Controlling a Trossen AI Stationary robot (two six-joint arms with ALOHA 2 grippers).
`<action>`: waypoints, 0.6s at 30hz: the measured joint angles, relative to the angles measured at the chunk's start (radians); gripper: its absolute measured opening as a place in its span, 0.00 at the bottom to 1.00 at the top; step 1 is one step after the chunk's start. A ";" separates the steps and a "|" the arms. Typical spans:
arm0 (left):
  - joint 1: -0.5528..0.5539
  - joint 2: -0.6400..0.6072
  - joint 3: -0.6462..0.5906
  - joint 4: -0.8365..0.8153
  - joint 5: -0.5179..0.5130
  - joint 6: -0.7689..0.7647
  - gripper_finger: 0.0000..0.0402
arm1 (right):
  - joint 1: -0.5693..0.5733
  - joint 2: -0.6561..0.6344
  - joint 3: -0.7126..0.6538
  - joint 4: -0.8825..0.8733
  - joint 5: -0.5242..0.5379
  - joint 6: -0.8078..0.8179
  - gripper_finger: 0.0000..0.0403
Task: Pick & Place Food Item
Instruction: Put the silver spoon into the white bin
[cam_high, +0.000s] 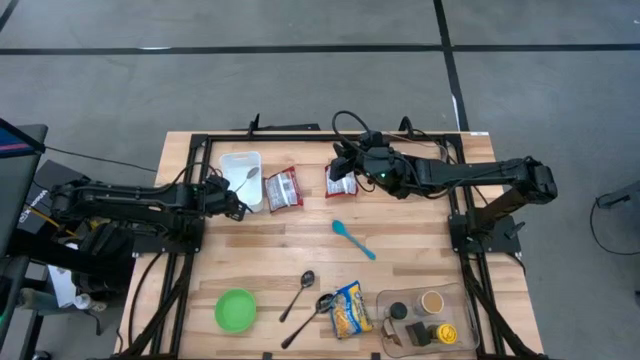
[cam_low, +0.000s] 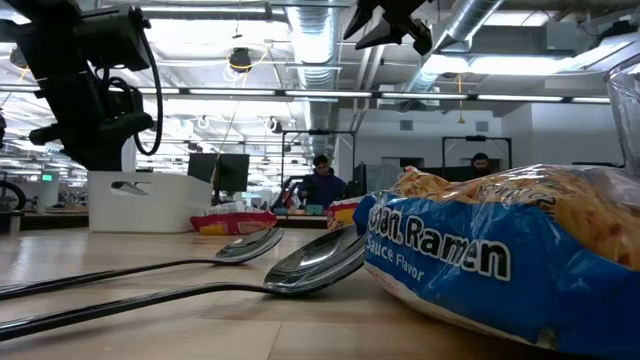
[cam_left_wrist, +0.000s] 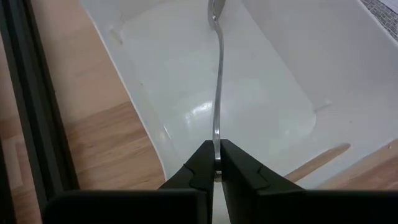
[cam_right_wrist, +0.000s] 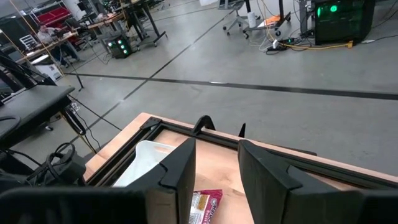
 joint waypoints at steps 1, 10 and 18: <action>0.000 0.000 0.000 0.000 0.000 0.000 0.04 | 0.000 0.000 0.000 0.000 0.000 0.000 0.29; 0.000 0.000 0.000 -0.004 0.002 0.000 0.18 | 0.000 0.000 0.000 0.000 0.000 0.000 0.29; 0.000 0.000 0.000 -0.008 0.027 0.000 0.27 | 0.000 0.000 0.000 0.000 0.000 0.000 0.29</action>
